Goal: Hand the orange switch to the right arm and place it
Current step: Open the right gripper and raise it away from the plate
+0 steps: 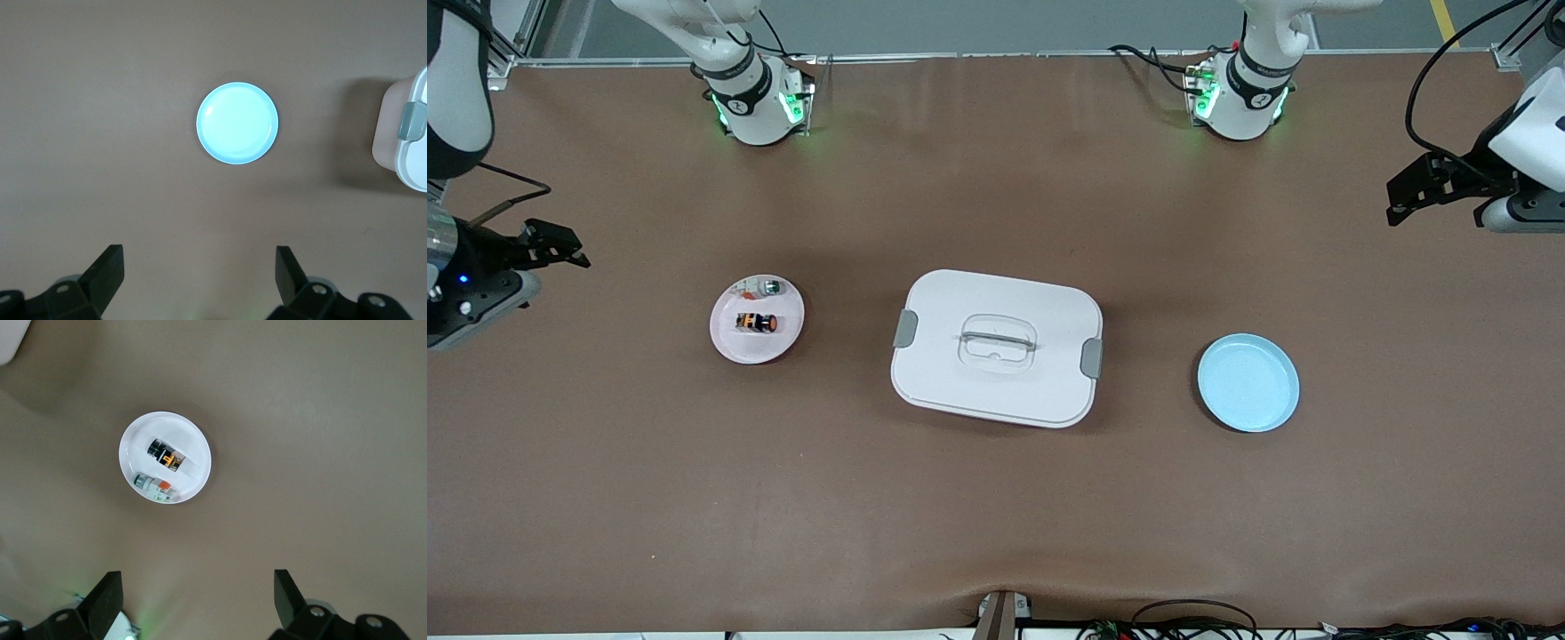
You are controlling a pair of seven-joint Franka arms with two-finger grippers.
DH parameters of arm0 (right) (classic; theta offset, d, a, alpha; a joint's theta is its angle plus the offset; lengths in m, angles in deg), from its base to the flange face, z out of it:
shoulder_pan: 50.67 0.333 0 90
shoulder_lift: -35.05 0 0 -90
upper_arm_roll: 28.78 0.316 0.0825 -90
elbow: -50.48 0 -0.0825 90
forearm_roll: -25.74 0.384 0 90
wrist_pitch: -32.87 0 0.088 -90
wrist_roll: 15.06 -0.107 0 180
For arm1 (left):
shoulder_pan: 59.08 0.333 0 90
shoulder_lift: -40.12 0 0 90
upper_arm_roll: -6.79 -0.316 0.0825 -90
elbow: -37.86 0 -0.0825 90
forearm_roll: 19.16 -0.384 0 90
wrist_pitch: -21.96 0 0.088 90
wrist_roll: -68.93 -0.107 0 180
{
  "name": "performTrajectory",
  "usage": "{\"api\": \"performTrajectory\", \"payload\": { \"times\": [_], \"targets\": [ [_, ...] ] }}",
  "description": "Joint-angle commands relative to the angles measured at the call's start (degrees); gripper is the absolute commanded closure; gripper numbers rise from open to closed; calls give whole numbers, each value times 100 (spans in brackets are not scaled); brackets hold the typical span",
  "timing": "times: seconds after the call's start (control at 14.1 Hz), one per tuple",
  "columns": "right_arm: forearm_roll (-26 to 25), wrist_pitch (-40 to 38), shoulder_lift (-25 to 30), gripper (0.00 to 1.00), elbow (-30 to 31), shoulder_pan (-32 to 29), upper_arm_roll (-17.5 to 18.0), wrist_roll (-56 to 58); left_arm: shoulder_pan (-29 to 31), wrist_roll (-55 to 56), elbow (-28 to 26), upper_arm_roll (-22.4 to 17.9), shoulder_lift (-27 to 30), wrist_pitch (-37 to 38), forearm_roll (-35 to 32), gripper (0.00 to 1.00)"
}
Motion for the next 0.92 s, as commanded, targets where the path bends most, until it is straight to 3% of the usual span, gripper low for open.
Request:
{"api": "performTrajectory", "payload": {
  "times": [0.0,0.35,0.85],
  "targets": [
    [-102,-475,-43,0,-354,31,119,-1077,96,13,-39,5,62,55,59,0],
    [-128,-686,-69,0,-853,31,84,-2099,96,-13,-22,23,53,29,50,0],
    [-76,-582,-43,0,-1295,14,110,-2117,96,-101,-13,49,106,169,59,0]
  ]
}}
